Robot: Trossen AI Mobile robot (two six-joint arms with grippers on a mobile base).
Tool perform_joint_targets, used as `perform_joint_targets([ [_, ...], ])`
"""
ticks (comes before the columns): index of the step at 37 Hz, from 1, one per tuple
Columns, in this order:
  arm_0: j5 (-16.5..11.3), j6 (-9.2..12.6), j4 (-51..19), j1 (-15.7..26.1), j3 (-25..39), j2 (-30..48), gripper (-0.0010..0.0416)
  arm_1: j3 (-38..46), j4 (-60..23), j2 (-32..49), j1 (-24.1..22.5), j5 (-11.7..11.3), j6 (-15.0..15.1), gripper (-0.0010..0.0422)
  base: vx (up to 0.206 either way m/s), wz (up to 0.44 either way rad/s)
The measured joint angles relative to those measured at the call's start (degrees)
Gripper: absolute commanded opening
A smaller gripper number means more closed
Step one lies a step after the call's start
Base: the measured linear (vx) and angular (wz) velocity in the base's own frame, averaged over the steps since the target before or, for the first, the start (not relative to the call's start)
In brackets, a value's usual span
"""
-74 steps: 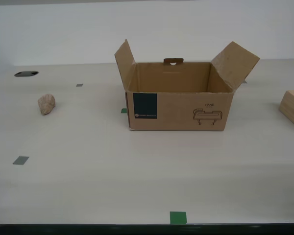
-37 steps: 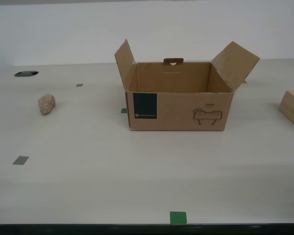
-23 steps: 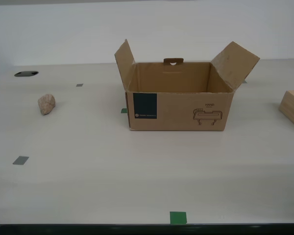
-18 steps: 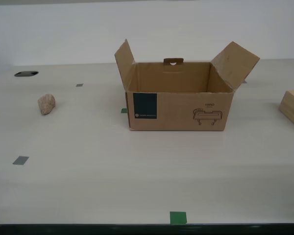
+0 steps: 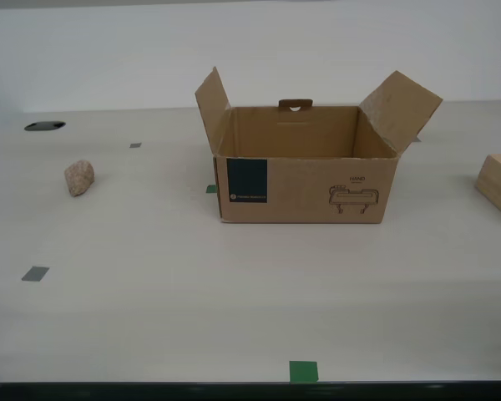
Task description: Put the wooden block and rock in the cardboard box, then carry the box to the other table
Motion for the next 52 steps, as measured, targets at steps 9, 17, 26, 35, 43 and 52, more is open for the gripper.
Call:
perform_joint_targets([
  [9, 0.0, 0.0, -11.3, 0.0, 6.7, 0.0, 0.0001, 0.0, -0.2, 0.0, 0.0, 0.0, 0.0, 0.0000, 0.000, 0.000],
  [17, 0.0, 0.0, -17.8, 0.0, 12.3, 0.0, 0.0002, 0.0, -0.2, 0.0, 0.0, 0.0, 0.0, 0.0060, 0.000, 0.000],
  [26, 0.0, -1.4, -21.1, 0.0, 15.8, 0.0, 0.0074, 0.0, -0.2, 0.0, 0.0, 0.0, -1.1, 0.0175, 0.000, 0.000],
  [35, 0.0, -1.3, -21.2, 0.0, 16.1, 0.0, 0.0210, 0.0, -0.2, 0.0, 0.0, 0.0, -1.6, 0.0271, 0.000, 0.000],
  [43, 0.0, -1.2, -22.4, 0.0, 16.1, 0.0, 0.0334, 0.0, -0.2, 0.0, 0.0, 0.0, -1.7, 0.0341, 0.000, 0.000],
  [52, 0.0, -1.2, -22.5, 0.0, 16.1, 0.0, 0.0394, 0.1, -0.2, 0.0, 0.0, 0.0, -1.7, 0.0405, 0.000, 0.000],
])
